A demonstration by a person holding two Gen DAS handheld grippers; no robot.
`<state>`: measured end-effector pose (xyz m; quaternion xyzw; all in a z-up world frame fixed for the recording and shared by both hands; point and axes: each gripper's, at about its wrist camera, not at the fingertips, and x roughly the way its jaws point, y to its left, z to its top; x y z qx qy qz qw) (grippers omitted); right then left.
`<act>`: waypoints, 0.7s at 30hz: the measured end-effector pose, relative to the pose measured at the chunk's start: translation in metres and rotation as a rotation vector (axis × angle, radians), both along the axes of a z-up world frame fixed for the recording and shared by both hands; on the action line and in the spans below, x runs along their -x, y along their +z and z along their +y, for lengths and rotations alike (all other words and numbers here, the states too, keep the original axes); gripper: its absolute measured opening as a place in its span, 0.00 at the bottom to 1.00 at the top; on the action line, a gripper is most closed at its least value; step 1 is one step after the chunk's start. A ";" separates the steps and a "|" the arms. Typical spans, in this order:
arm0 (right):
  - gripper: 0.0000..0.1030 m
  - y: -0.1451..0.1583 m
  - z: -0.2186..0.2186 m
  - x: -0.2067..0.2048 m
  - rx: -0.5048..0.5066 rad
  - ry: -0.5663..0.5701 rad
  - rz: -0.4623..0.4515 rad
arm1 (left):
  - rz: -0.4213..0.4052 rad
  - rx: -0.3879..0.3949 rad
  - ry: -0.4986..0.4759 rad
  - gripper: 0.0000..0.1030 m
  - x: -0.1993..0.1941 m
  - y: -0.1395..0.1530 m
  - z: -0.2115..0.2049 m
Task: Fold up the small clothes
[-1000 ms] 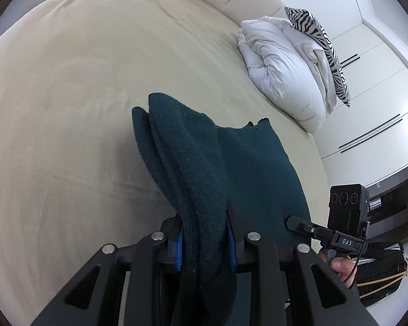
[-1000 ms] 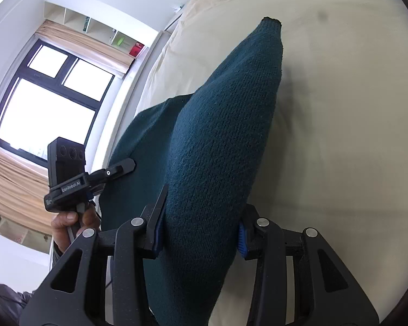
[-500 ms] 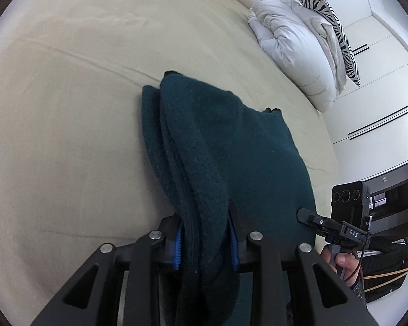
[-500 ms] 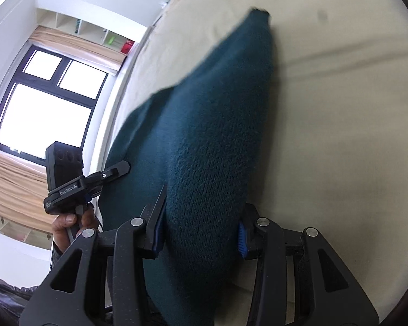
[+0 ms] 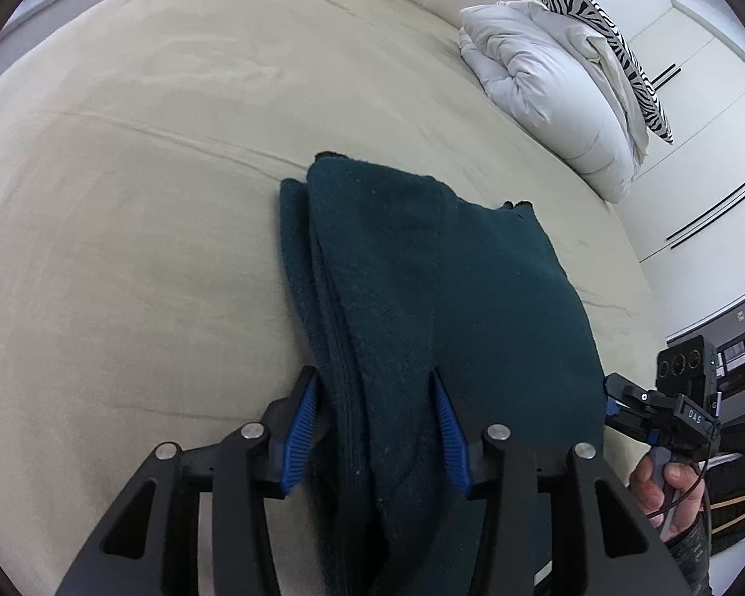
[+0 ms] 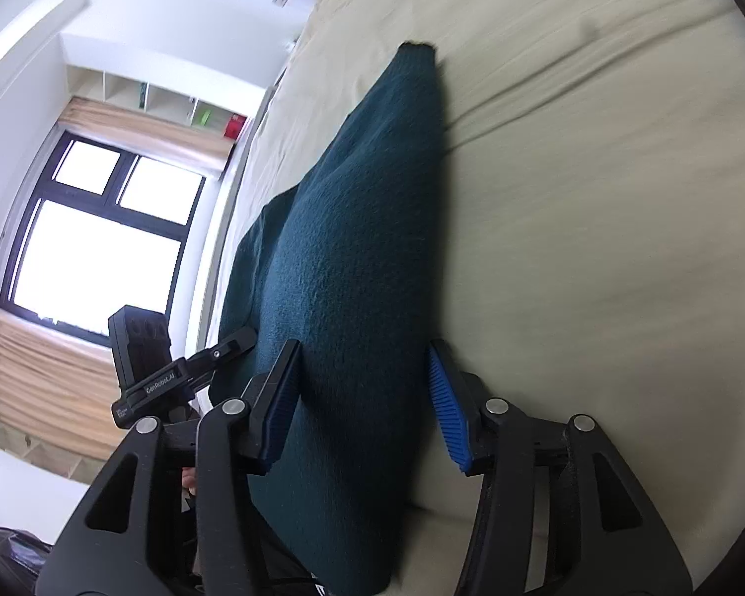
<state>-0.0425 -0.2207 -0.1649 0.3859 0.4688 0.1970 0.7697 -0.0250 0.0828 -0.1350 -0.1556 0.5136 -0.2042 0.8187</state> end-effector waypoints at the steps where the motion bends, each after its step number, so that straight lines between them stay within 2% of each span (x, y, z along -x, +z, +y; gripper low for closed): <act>1: 0.49 0.004 -0.004 0.005 0.024 -0.031 0.003 | -0.023 -0.031 0.015 0.49 0.003 0.006 0.002; 3: 0.51 0.011 -0.006 0.007 0.072 -0.080 0.012 | -0.085 -0.106 0.042 0.50 0.011 0.022 0.004; 5: 0.51 0.019 -0.009 0.011 0.049 -0.094 -0.003 | -0.153 -0.164 0.060 0.50 0.018 0.040 0.004; 8: 0.51 0.034 0.005 0.011 -0.006 -0.043 -0.047 | -0.222 -0.196 0.052 0.50 0.028 0.059 -0.004; 11: 0.51 0.039 0.037 0.005 -0.084 0.060 -0.068 | -0.257 -0.223 0.006 0.50 0.038 0.066 -0.022; 15: 0.51 0.025 0.075 -0.002 -0.091 0.156 -0.043 | -0.231 -0.255 -0.050 0.50 0.040 0.049 -0.047; 18: 0.49 0.007 0.083 -0.003 -0.072 0.162 -0.011 | -0.173 -0.295 -0.054 0.50 0.036 0.021 -0.053; 21: 0.49 0.003 0.076 -0.001 -0.092 0.144 -0.027 | -0.179 -0.306 -0.056 0.50 0.037 0.012 -0.054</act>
